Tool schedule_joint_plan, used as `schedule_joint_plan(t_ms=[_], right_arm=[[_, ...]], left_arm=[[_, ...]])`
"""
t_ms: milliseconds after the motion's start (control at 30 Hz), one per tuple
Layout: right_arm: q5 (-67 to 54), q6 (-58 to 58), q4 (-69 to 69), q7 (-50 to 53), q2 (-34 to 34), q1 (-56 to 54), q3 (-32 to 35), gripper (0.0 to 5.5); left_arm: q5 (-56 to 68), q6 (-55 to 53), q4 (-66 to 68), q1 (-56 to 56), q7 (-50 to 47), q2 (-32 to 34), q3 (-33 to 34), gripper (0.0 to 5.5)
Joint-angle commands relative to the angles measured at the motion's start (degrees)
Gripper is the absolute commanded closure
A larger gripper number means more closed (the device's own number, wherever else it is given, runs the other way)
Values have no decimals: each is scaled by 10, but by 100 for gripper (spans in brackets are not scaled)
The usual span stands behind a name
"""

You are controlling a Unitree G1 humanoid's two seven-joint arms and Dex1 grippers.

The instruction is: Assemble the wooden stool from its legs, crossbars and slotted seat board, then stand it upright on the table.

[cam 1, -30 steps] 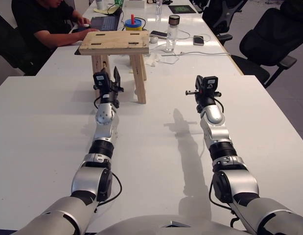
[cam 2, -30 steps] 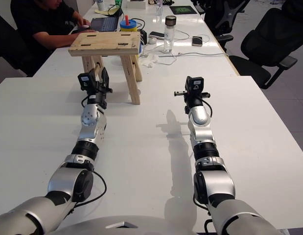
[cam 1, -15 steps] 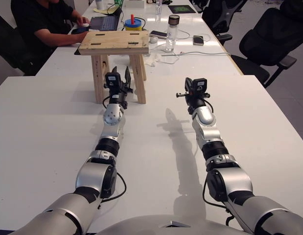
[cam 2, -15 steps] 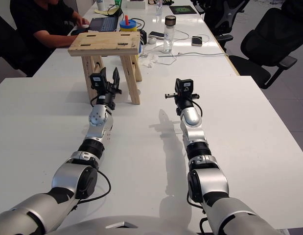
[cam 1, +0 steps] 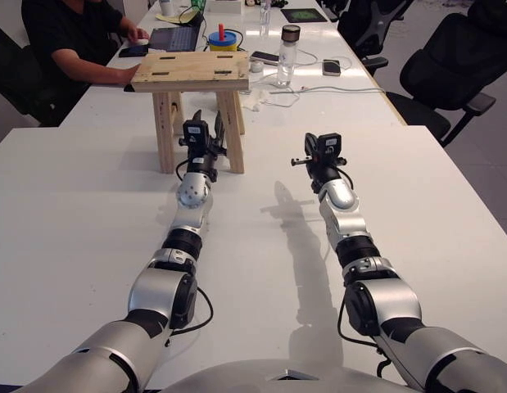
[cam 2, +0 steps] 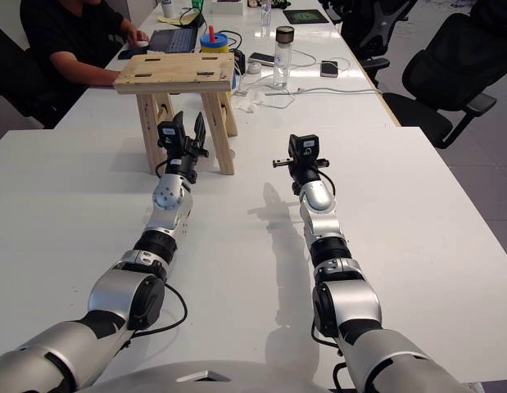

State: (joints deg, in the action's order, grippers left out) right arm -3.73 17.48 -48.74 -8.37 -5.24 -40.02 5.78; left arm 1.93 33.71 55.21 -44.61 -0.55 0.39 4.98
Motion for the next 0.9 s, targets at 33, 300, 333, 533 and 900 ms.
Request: schedule_joint_plan(t_ms=[33,300,333,533,900], right_arm=[[1,3,-2,-7,7,-15,-6,550],[6,11,-21,-7,25,-32,-14,550],[5,13,-22,-8,27,-35,-15,550],[7,21,-22,8,25,-48,-12,550],[-1,12,23,35,17,-4,7,550]], left_arm=[[-13,2,-27,20,-9,8,-3,324],[-20,-14,-63,37,-12,36,4,324],[-19,-17,-69,37,-12,39,6,324],[-5,-33,-41,-1,6,58,20,324],[-3,-36,0,-37,25,60,20,324]])
